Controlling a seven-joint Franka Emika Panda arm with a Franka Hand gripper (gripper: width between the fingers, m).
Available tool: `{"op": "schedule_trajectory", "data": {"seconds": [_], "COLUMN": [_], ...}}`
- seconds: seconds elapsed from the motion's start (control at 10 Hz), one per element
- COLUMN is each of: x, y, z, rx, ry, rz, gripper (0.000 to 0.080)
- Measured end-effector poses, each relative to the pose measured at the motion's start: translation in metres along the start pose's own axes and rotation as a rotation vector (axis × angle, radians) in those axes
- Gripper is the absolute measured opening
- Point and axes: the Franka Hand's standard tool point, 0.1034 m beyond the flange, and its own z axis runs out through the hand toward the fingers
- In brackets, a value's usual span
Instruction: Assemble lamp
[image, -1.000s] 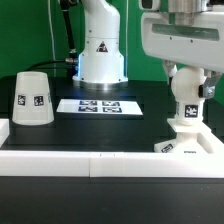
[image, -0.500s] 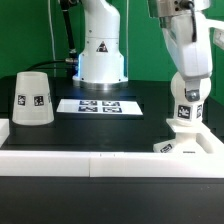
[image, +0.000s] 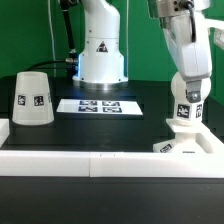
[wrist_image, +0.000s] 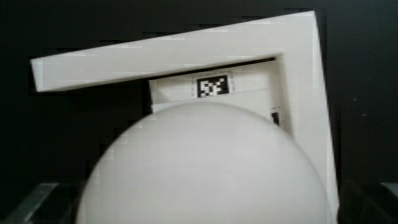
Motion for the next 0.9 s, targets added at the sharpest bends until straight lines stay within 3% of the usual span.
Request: {"op": "schedule_trajectory", "data": {"seconds": [0.2, 0.3, 0.8, 0.9], "x": [-0.0025, -0.0024, -0.001, -0.0014], "y": [-0.0005, 0.0038, 0.0036, 0.0036], "z": [-0.0014, -0.0003, 0.0001, -0.001], "rx": [-0.006, -0.033, -0.034, -0.048], "ry": [0.025, 0.015, 0.01, 0.035], "rz": [-0.285, -0.4, -0.725, -0.887], "gripper": [0.0698, 0.0698, 0.0698, 0.0698]}}
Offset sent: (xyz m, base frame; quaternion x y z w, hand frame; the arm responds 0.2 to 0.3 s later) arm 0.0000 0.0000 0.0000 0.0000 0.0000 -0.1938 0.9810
